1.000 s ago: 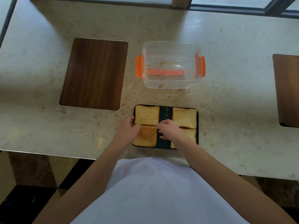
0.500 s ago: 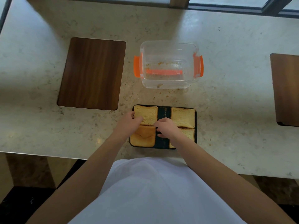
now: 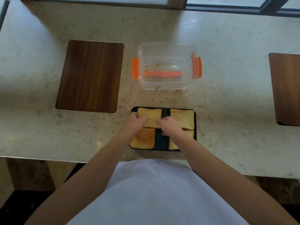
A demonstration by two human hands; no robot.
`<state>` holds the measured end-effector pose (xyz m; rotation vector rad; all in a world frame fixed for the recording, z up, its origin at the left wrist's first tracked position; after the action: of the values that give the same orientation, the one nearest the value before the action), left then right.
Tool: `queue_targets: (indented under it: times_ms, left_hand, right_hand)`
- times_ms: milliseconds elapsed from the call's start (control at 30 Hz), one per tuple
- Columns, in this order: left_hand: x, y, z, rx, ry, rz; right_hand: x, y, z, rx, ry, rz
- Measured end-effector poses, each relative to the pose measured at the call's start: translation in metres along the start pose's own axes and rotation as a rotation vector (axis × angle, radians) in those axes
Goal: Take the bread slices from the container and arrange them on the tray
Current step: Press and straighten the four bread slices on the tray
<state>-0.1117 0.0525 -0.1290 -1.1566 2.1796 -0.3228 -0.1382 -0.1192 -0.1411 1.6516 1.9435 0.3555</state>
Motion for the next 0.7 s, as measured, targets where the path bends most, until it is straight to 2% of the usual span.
queue_targets:
  times_ms: [200, 367, 433, 600, 700]
  left_hand:
    - [0.007, -0.006, 0.000, 0.004, 0.018, -0.013]
    - [-0.019, 0.007, -0.021, 0.121, -0.145, -0.077]
    - [-0.033, 0.025, -0.033, 0.118, -0.189, -0.074]
    - [-0.038, 0.065, -0.044, 0.005, -0.102, -0.183]
    - [-0.029, 0.071, -0.050, -0.022, -0.033, -0.241]
  right_hand:
    - [-0.004, 0.003, -0.001, 0.011, -0.004, 0.003]
    - [-0.008, -0.004, -0.011, -0.022, -0.016, -0.079]
    - [-0.011, -0.009, -0.018, -0.060, -0.016, -0.147]
    - [0.004, -0.036, -0.032, 0.006, 0.137, -0.090]
    - [0.011, -0.044, -0.031, 0.035, 0.160, -0.041]
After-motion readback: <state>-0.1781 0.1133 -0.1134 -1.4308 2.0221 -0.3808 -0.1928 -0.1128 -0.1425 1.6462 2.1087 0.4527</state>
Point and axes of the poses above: each hand's wrist, its own z-axis towards the middle knuckle, its own x-axis out of the palm, y = z × x, the point moved 7 cm from there along z, towards the middle knuckle, and after that the axes turned 6 degrees about z, right-handed, at the moved point
